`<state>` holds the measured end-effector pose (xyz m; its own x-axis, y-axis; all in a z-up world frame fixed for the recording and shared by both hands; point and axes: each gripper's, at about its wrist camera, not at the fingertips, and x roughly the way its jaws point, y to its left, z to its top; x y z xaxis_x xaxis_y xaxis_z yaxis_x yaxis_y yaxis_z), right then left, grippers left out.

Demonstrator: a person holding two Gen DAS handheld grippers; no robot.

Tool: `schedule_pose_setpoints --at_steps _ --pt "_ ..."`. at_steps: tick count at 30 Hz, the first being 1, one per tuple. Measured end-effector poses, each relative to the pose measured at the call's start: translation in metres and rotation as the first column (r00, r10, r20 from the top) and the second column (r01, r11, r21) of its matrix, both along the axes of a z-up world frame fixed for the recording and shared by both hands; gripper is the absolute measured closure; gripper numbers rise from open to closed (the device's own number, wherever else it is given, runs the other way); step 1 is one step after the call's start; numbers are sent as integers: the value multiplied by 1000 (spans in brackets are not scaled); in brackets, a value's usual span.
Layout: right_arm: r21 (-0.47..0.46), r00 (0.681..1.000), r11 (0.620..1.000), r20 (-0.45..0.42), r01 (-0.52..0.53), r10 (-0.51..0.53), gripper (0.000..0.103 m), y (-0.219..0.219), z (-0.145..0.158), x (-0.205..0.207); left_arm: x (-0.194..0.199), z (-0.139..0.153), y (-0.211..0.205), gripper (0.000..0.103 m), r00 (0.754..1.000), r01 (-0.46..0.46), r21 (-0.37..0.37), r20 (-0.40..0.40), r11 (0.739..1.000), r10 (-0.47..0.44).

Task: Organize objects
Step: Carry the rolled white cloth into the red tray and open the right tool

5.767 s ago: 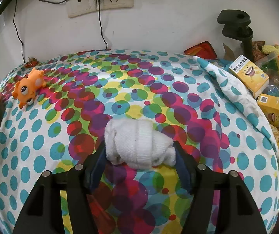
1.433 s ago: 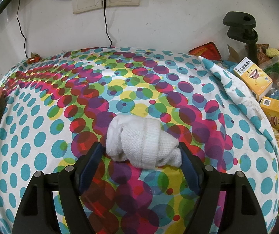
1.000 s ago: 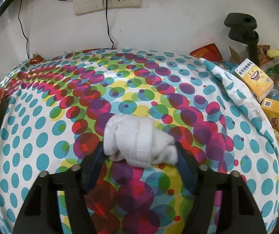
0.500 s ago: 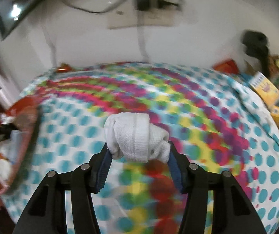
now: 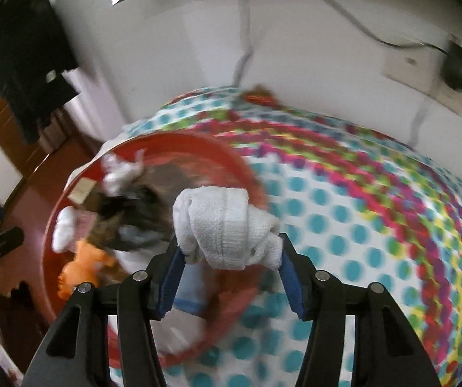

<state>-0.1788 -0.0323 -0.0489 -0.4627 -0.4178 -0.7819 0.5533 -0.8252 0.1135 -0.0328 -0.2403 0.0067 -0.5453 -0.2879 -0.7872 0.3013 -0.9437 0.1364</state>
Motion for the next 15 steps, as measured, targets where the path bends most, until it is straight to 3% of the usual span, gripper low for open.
schedule_pose_setpoints --at_steps 9,12,15 --pt "54 999 998 28 -43 41 47 -62 -22 2 1 1 -8 35 1000 -4 43 -3 999 4" --pt "74 999 997 29 -29 27 38 -64 -26 4 1 0 -10 35 1000 -5 60 4 998 5" --pt "102 1000 995 19 -17 16 19 -61 -22 9 1 -1 -12 35 1000 -7 72 9 997 7"
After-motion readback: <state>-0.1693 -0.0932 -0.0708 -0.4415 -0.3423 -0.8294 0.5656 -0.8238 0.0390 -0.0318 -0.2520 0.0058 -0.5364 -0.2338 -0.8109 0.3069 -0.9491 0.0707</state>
